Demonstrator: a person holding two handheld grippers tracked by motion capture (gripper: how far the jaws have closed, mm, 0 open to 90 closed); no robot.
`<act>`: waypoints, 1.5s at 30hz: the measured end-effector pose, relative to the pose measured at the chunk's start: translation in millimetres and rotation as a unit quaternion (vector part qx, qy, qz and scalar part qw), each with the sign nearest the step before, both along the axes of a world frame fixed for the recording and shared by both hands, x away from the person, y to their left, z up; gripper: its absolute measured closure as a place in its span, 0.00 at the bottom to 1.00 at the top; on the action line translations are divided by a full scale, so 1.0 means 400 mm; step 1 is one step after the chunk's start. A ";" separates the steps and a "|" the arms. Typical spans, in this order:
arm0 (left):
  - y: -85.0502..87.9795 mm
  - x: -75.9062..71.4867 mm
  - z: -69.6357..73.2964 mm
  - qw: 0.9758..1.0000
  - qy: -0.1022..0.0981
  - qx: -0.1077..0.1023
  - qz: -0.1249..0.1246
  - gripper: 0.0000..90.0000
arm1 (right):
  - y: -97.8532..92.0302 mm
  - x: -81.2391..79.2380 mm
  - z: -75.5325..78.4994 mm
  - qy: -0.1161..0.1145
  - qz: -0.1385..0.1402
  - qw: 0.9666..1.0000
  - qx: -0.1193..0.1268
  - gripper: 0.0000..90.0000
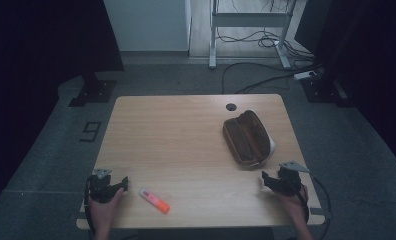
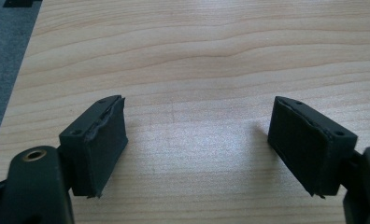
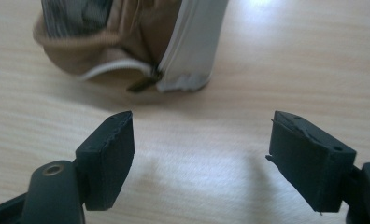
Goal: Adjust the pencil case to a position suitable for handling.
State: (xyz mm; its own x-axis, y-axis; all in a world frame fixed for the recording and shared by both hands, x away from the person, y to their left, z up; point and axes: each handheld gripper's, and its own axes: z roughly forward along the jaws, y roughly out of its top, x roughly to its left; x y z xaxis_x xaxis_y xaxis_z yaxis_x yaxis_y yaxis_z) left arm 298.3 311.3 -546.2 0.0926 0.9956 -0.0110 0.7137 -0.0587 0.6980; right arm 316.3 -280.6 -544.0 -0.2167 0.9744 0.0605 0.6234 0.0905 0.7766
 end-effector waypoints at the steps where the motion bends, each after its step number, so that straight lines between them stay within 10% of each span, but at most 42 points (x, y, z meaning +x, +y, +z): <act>1: 0.000 0.000 0.000 1.000 0.000 0.000 0.000 0.21 | -0.004 0.000 0.006 -0.004 0.000 1.000 0.004 0.24; 45: 0.000 0.000 0.000 1.000 0.000 0.000 0.000 0.22 | 0.014 0.149 0.118 -0.069 0.001 0.997 0.035 0.28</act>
